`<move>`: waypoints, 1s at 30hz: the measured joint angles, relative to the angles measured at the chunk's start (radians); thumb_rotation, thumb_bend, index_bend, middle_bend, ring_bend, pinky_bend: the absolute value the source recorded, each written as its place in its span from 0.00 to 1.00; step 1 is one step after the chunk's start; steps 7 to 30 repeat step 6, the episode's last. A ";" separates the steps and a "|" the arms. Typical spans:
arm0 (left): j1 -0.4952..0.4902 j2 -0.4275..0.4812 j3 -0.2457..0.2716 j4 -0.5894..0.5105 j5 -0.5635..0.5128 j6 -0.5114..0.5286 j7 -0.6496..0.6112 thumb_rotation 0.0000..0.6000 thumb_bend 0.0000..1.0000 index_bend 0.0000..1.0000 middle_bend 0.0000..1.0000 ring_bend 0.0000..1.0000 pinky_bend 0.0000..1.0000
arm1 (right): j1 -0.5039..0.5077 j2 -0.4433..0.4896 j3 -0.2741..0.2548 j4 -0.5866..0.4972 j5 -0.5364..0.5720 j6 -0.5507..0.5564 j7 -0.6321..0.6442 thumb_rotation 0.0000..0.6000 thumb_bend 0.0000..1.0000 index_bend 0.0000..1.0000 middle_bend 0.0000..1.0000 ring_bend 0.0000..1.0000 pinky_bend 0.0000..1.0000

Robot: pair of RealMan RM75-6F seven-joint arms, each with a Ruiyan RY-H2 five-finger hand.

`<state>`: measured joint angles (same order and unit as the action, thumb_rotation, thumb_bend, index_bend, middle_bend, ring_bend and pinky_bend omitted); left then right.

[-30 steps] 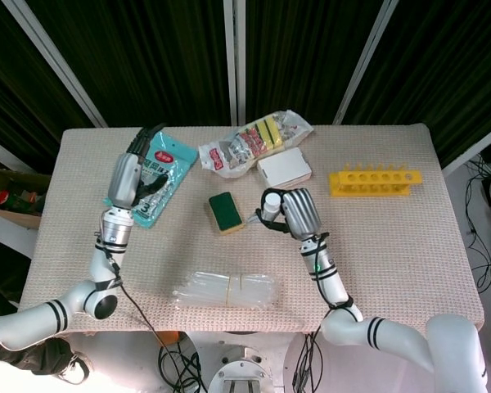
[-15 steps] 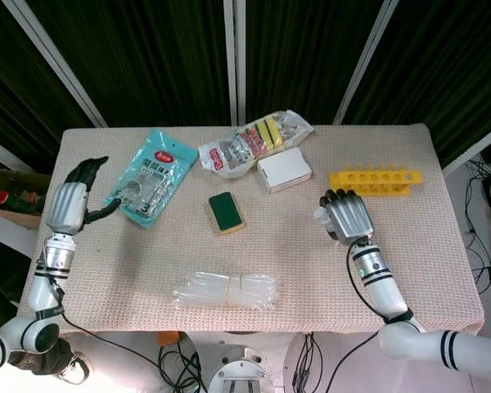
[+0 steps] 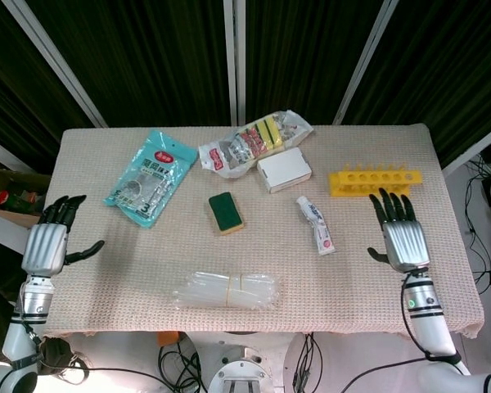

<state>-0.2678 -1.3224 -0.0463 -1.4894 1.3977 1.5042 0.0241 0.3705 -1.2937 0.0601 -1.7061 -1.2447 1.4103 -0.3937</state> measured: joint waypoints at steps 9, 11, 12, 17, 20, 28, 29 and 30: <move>0.079 -0.017 0.052 0.010 0.064 0.086 0.044 0.00 0.00 0.11 0.15 0.09 0.18 | -0.175 -0.007 -0.064 0.096 -0.047 0.157 0.134 1.00 0.00 0.00 0.00 0.00 0.00; 0.079 -0.017 0.052 0.010 0.064 0.086 0.044 0.00 0.00 0.11 0.15 0.09 0.18 | -0.175 -0.007 -0.064 0.096 -0.047 0.157 0.134 1.00 0.00 0.00 0.00 0.00 0.00; 0.079 -0.017 0.052 0.010 0.064 0.086 0.044 0.00 0.00 0.11 0.15 0.09 0.18 | -0.175 -0.007 -0.064 0.096 -0.047 0.157 0.134 1.00 0.00 0.00 0.00 0.00 0.00; 0.079 -0.017 0.052 0.010 0.064 0.086 0.044 0.00 0.00 0.11 0.15 0.09 0.18 | -0.175 -0.007 -0.064 0.096 -0.047 0.157 0.134 1.00 0.00 0.00 0.00 0.00 0.00; 0.079 -0.017 0.052 0.010 0.064 0.086 0.044 0.00 0.00 0.11 0.15 0.09 0.18 | -0.175 -0.007 -0.064 0.096 -0.047 0.157 0.134 1.00 0.00 0.00 0.00 0.00 0.00; 0.079 -0.017 0.052 0.010 0.064 0.086 0.044 0.00 0.00 0.11 0.15 0.09 0.18 | -0.175 -0.007 -0.064 0.096 -0.047 0.157 0.134 1.00 0.00 0.00 0.00 0.00 0.00; 0.079 -0.017 0.052 0.010 0.064 0.086 0.044 0.00 0.00 0.11 0.15 0.09 0.18 | -0.175 -0.007 -0.064 0.096 -0.047 0.157 0.134 1.00 0.00 0.00 0.00 0.00 0.00; 0.079 -0.017 0.052 0.010 0.064 0.086 0.044 0.00 0.00 0.11 0.15 0.09 0.18 | -0.175 -0.007 -0.064 0.096 -0.047 0.157 0.134 1.00 0.00 0.00 0.00 0.00 0.00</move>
